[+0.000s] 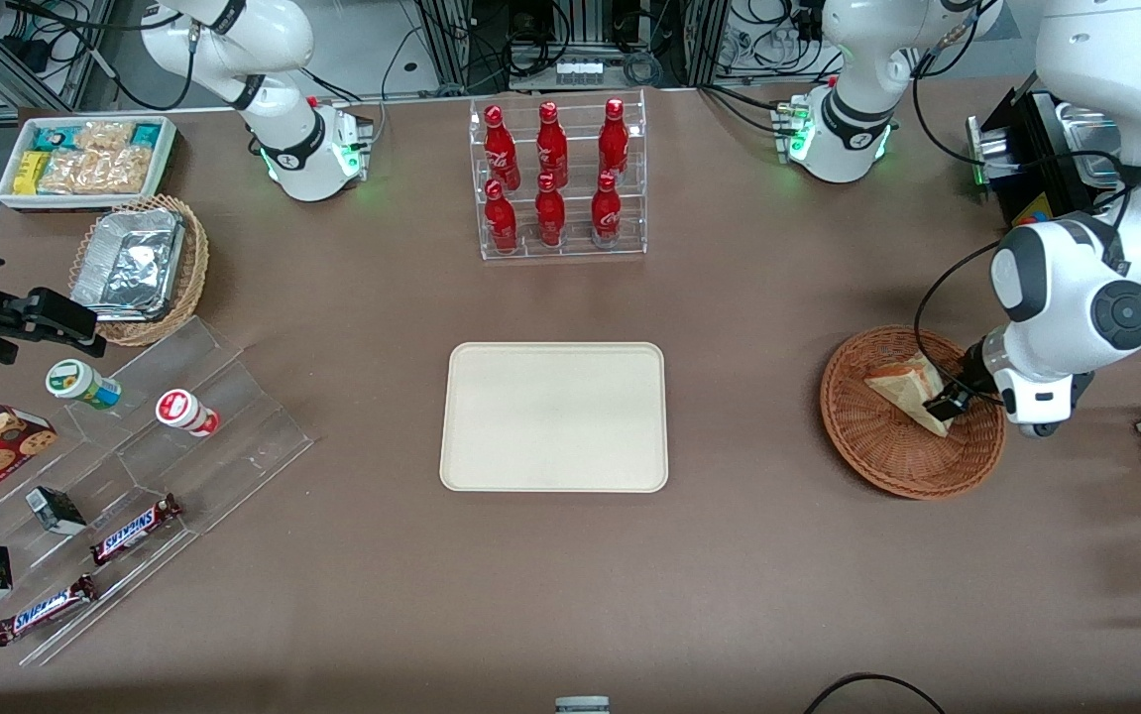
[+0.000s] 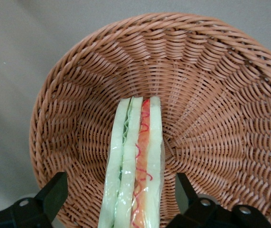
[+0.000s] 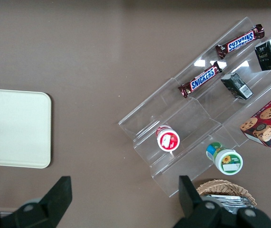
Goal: Place sandwich from basket to tray
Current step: 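Lower the open left gripper over the sandwich in the wicker basket, then close the left gripper on the sandwich and lift it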
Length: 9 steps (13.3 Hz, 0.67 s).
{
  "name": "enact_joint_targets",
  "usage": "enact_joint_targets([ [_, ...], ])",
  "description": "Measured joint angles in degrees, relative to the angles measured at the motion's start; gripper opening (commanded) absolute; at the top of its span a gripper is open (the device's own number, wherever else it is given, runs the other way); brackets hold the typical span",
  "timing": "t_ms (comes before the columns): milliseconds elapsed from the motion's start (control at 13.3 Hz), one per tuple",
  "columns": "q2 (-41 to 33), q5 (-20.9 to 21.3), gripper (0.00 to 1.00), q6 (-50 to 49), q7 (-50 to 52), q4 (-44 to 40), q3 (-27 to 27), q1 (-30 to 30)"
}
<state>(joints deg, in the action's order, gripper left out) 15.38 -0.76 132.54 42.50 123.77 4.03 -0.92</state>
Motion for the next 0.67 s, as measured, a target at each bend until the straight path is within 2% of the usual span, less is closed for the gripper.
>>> enact_joint_targets([
  [300, 1.42, -0.13, 1.00, 3.15, 0.30, 2.08, -0.02, 0.17],
  [375, 1.90, -0.15, 0.97, 3.42, 0.32, 2.23, -0.03, 0.45],
  [450, 2.34, -0.16, 0.85, 3.67, 0.42, 2.24, -0.06, 0.82],
  [525, 2.67, -0.17, 0.62, 3.79, 0.52, 2.25, -0.11, 1.09],
  [675, 3.42, -0.17, 0.55, 4.08, 0.60, 2.26, -0.12, 1.52],
])
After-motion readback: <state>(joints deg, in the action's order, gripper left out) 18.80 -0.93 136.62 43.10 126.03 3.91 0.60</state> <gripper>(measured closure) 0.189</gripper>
